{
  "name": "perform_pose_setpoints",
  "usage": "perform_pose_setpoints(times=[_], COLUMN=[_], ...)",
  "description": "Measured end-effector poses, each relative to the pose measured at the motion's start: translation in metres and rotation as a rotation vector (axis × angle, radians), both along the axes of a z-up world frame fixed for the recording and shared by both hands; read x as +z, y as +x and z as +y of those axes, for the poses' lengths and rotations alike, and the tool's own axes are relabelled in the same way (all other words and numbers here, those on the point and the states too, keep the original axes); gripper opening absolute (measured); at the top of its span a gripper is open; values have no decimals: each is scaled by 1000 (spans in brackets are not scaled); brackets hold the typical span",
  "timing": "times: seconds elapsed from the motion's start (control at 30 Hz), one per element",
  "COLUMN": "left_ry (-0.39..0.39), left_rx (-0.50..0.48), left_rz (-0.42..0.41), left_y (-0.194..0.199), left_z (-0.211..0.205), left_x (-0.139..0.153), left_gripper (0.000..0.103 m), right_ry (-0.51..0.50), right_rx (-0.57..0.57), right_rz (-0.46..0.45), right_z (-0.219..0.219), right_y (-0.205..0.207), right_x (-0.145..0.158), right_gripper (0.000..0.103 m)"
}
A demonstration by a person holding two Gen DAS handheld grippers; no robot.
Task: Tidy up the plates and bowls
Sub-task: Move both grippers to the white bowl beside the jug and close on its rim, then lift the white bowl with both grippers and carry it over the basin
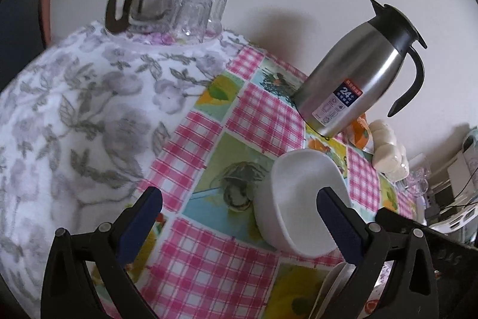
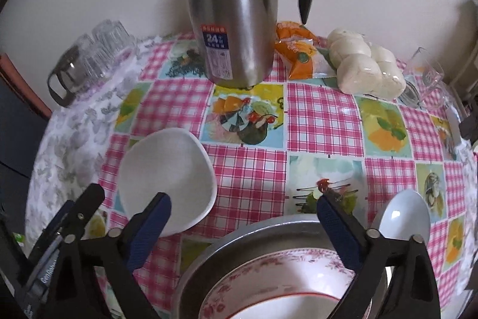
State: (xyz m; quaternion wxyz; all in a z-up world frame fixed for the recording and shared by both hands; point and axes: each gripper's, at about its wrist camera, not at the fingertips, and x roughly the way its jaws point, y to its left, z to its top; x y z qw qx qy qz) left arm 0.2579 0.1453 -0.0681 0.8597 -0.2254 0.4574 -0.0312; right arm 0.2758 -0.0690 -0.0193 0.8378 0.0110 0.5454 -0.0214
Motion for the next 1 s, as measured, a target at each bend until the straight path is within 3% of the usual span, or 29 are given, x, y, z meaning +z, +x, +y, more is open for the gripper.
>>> perform_pose_setpoints(times=[0.13,0.2,0.27,0.4,0.47,0.6,0.73,0.83,1.0], left_ry=[-26,-51,-74,-62,-81,-86,-106,-134,-93], left_rx=[-5,-8,-17,-40,-54,-72,-75,-51,-19], left_rz=[36,46,58,70,71,89,134,159,190], left_y=[8,11,14,19,21,25,26,24,20], left_z=[-3,-4,-7,-18,-22,-29,-29,-22,-11], left_x=[-12,-17,-22,-28,-30,-35,-43,-45,-43], left_gripper=[102,98,88,83,70,54,38,38,38], right_ry=[-30,-42,-52,-71,-63,-57,-33,-51,-27], right_rx=[17,28,43,70,82,117,143,166,198], right_rz=[44,60,75,119,135,156,176,189,211], right_z=[3,6,9,17,20,27,33,42,50], right_y=[9,13,17,25,27,29,29,26,20], right_x=[-12,-19,-24,-36,-41,-48,-54,-56,-57], right_gripper=[80,75,68,49,42,31,23,21,21])
